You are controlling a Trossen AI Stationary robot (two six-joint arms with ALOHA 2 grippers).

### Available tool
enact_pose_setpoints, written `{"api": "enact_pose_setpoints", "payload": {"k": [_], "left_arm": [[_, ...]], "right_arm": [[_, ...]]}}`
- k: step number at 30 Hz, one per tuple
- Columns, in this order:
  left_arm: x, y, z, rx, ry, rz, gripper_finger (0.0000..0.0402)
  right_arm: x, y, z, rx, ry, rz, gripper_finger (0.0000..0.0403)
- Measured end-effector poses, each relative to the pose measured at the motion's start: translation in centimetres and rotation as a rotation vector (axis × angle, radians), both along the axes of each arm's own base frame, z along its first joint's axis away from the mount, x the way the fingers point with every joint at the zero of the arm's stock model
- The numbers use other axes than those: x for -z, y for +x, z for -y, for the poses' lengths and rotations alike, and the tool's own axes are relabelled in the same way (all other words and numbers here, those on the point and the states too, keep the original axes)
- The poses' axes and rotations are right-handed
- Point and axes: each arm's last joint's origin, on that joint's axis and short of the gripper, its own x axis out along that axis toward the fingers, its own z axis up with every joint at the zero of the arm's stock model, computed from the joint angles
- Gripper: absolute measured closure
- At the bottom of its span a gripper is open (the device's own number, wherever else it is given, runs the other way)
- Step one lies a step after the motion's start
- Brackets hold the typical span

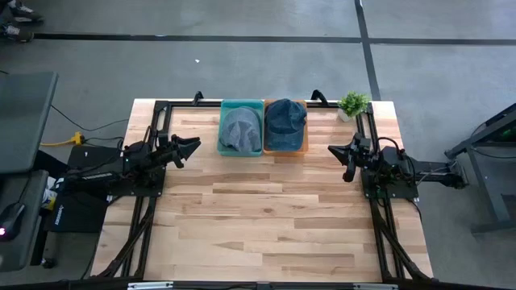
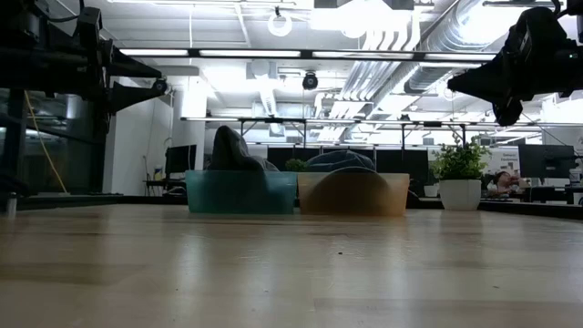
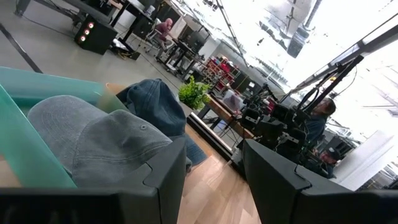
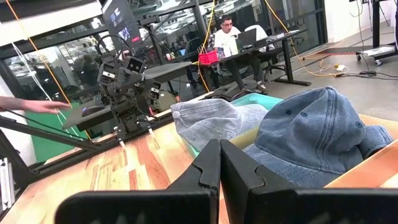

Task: Pick & Place hat
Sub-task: Return to Home Position

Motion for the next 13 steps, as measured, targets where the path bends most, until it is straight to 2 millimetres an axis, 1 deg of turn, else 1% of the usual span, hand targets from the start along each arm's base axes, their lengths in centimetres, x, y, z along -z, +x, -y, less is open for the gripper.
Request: {"api": "enact_pose_setpoints", "payload": {"k": [13], "left_arm": [[0.0,0.0,0.0,-0.001,0.0,0.001,0.0243]], "right_arm": [[0.0,0.0,0.0,0.0,0.0,0.0,0.0401]]}}
